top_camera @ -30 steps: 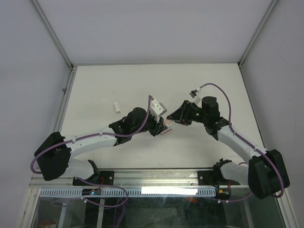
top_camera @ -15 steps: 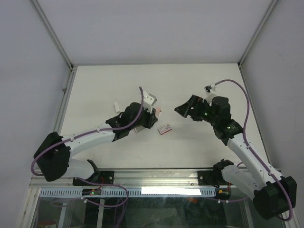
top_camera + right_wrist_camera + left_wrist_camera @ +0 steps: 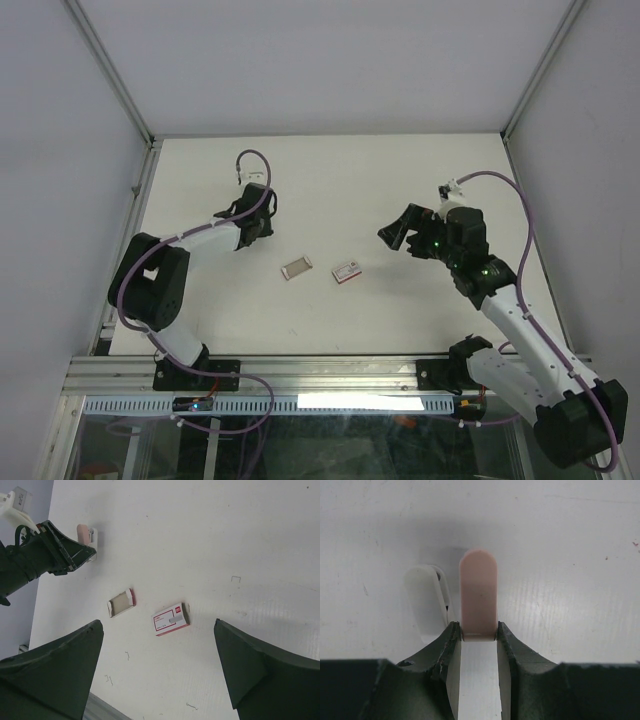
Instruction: Load the staples into the stapler
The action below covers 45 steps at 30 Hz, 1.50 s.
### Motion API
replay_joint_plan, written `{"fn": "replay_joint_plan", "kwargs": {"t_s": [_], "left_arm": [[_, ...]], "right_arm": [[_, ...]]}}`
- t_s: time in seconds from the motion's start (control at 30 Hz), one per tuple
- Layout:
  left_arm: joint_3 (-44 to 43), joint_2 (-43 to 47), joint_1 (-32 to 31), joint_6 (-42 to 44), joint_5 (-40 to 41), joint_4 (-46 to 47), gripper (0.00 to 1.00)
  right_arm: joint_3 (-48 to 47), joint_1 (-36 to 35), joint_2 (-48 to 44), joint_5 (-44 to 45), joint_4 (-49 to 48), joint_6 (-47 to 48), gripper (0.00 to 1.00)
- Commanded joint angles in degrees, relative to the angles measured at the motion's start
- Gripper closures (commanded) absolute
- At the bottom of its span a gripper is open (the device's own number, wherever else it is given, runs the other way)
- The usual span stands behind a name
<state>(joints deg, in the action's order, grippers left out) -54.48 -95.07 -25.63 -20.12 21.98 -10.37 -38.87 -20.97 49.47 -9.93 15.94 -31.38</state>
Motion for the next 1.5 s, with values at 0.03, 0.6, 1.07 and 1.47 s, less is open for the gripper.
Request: {"fn": "replay_joint_plan", "kwargs": {"t_s": [0.03,0.6,1.07,1.47], "left_arm": [[-3.0,-0.52,1.33,-1.02,-1.9,1.18,1.0],[-2.38,0.05,3.01,-0.14,-11.27,4.11,0.41],[11.97,17.93,23.48,-3.08,-25.61,18.08,0.07],[44.02,42.51,36.29,-0.83,-6.13,43.09,0.01]], "right_arm": [[-0.42,0.2,0.56,1.34,-1.76,1.07,0.05],[0.05,0.17,2.62,0.43,-3.54,1.84,0.05],[-0.07,13.83,10.12,2.77,-13.83,11.05,0.01],[31.89,25.27,-0.53,22.72,-49.43,11.58,0.02]]}}
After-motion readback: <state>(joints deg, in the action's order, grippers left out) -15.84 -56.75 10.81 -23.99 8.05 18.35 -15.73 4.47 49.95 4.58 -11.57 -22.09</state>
